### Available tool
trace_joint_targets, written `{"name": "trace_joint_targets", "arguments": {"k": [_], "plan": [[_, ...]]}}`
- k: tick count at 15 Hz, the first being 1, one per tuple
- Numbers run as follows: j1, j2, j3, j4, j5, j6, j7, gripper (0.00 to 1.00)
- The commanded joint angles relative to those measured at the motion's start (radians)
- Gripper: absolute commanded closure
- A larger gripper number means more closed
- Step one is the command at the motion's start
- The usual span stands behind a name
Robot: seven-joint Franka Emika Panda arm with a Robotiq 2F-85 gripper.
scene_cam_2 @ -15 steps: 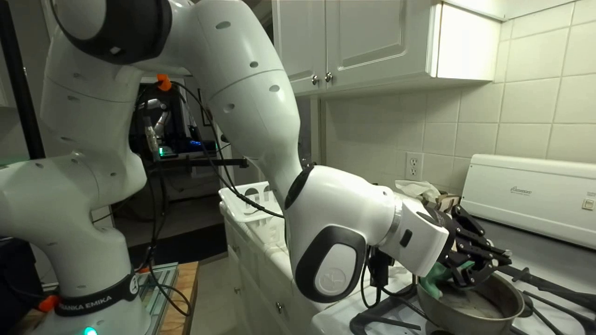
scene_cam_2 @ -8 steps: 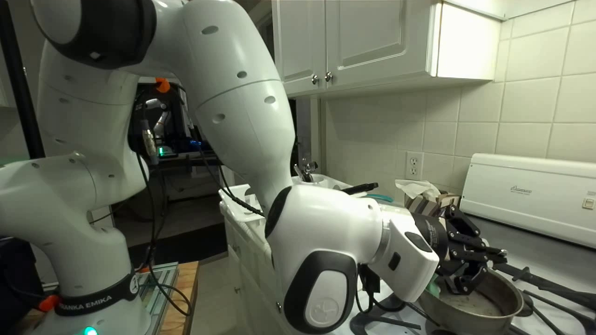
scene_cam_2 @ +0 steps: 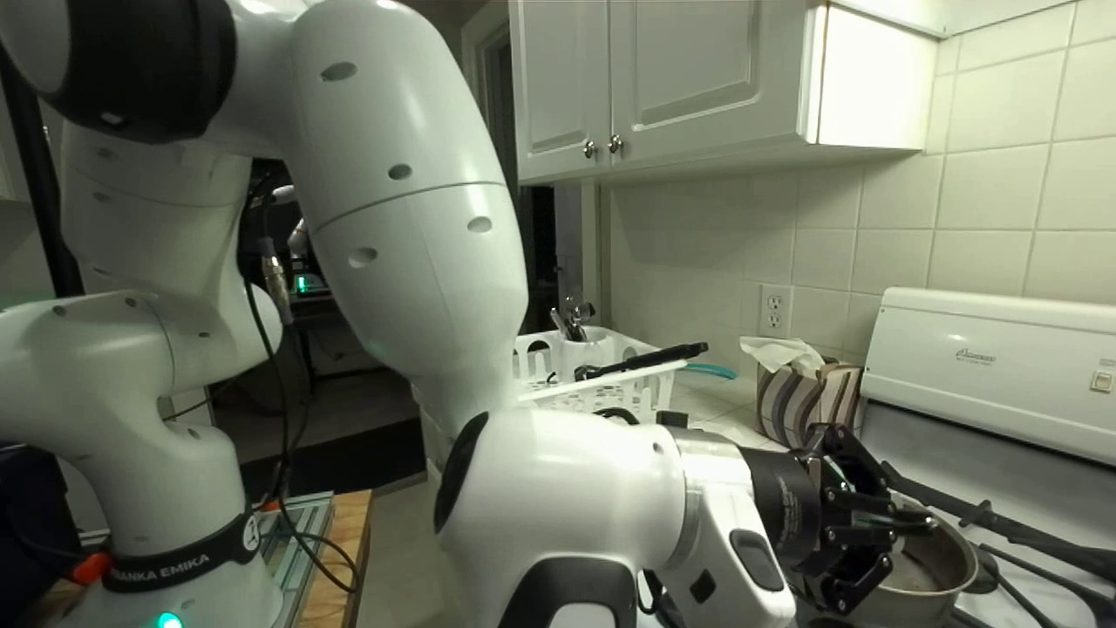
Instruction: Use the fork to remove the green cloth from the pot, put the green cloth in the white drying rack and put the fork back in the pot
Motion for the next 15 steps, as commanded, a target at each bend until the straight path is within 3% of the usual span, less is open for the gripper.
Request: {"name": "trace_joint_targets", "arguments": {"k": [1,6,11,15], "plan": [[-0.043,-0.008,-0.029,0.017,-0.128,0.007,0.156,0.99],[-0.072,-0.030,-0.070,0.115,-0.304,-0.070,0.373,0.99],[-0.051,-0.044,-0.098,0.269,-0.476,-0.150,0.595,0.99],[-0.050,-0.073,-0.083,0.370,-0.628,-0.226,0.731,0.99]]}}
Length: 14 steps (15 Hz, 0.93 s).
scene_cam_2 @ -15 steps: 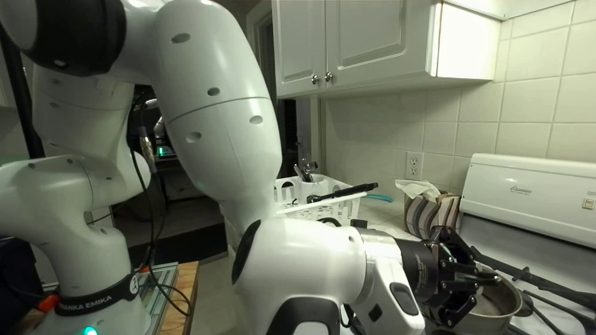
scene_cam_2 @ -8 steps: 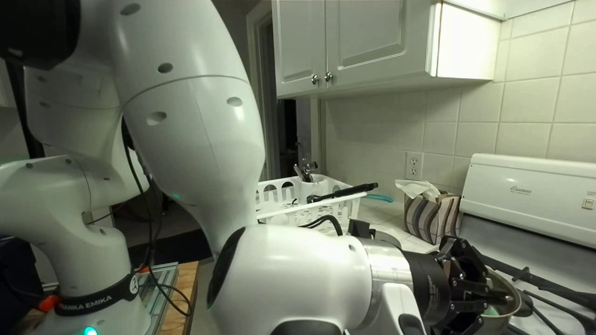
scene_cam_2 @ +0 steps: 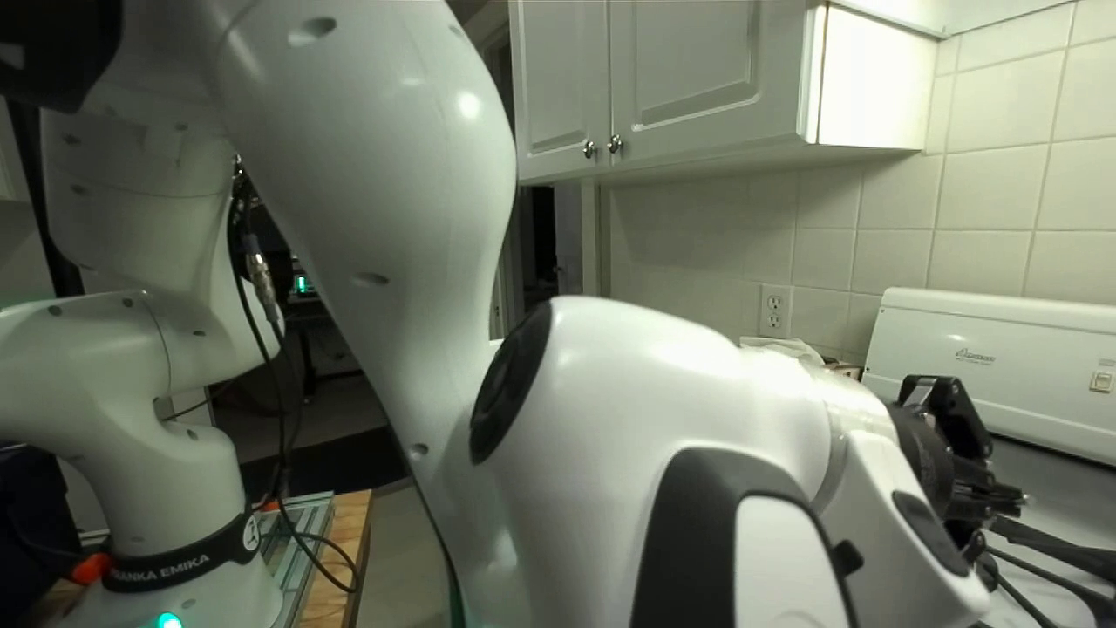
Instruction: Use the fork to remove the green cloth from the pot, put the green cloth in the white drying rack and put the fork back in the pot
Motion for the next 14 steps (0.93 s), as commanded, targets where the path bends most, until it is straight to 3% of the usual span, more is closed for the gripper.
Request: {"name": "trace_joint_targets", "arguments": {"k": [1,9,14], "plan": [[0.018,-0.038,-0.005,0.088,-0.148,-0.067,0.149,0.99],[0.098,-0.114,-0.002,0.150,-0.304,-0.131,0.261,0.99],[0.170,-0.185,0.011,0.121,-0.342,-0.149,0.235,0.99]]}}
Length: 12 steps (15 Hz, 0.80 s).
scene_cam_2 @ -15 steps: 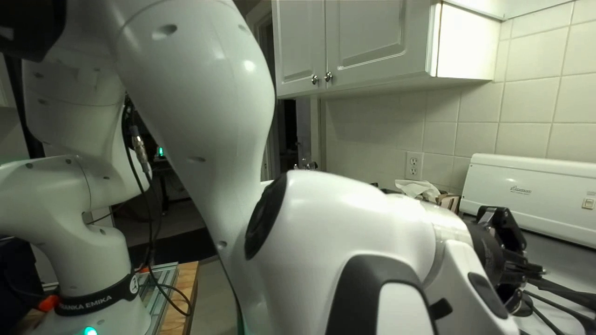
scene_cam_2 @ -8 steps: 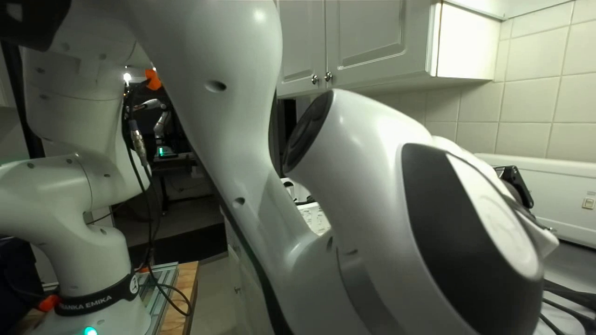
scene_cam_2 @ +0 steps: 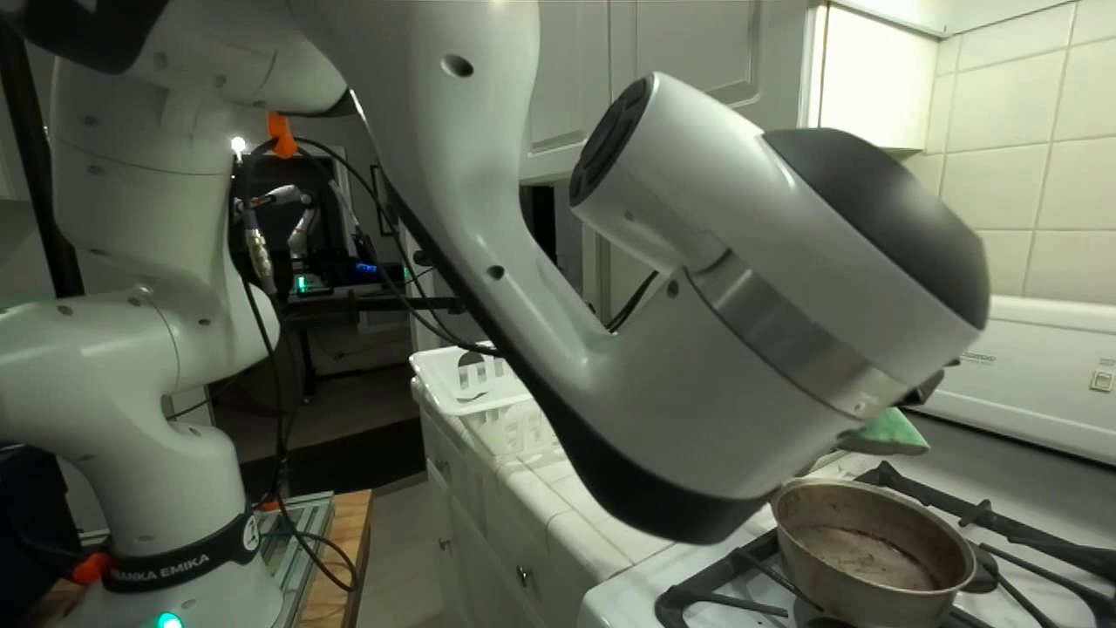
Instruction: Use the fork to remove the green cloth from the pot, put the green cloth in the white drying rack and put the fork back in the pot
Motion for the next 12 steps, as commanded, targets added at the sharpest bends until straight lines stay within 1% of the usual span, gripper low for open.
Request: {"name": "trace_joint_targets", "arguments": {"k": [1,5,8,12], "plan": [[0.045,-0.065,0.013,-0.027,-0.038,-0.011,0.004,0.99],[0.087,-0.066,0.036,-0.029,-0.023,0.018,-0.028,0.99],[0.117,-0.060,0.052,-0.034,-0.038,0.036,-0.039,0.99],[0.168,-0.086,0.075,-0.080,-0.066,0.028,-0.086,0.99]]}}
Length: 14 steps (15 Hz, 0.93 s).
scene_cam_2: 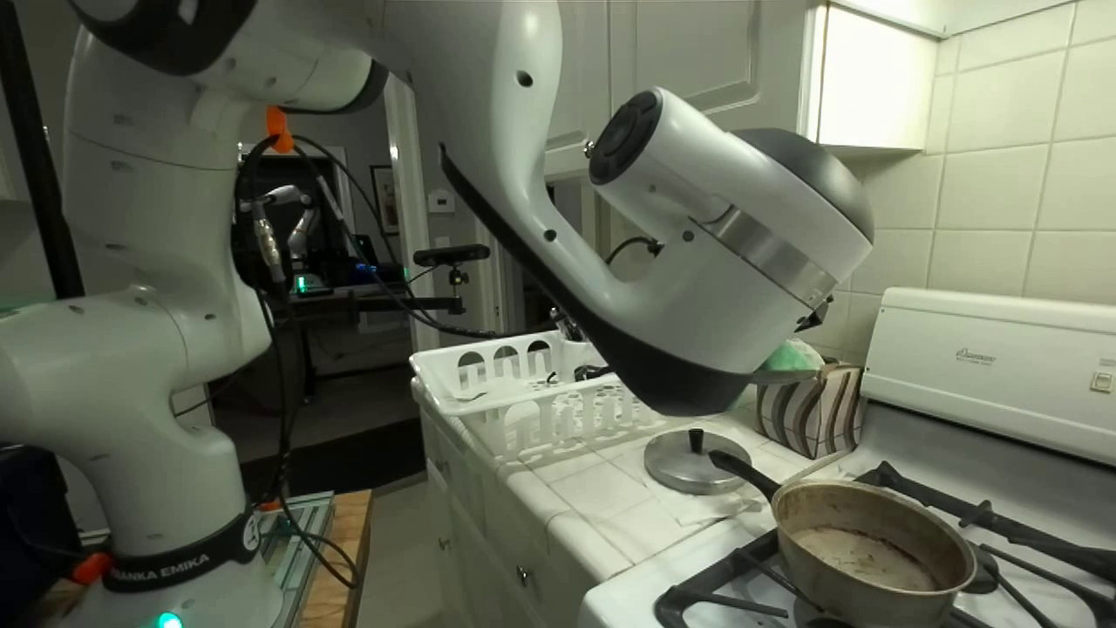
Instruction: Use the fork to remove the green cloth from the pot, put the green cloth in the white drying rack and put the fork back in the pot
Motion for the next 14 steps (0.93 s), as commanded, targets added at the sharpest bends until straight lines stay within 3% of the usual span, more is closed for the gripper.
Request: {"name": "trace_joint_targets", "arguments": {"k": [1,5,6,13,14], "plan": [[0.037,-0.055,0.020,-0.073,-0.037,0.002,-0.046,0.99],[0.081,-0.080,0.038,-0.129,-0.036,-0.011,-0.111,0.99],[0.075,-0.026,0.035,-0.073,-0.011,0.000,-0.093,0.94],[0.086,-0.045,0.037,-0.098,-0.011,-0.002,-0.113,0.94],[0.086,-0.045,0.037,-0.098,-0.011,-0.002,-0.113,0.99]]}}
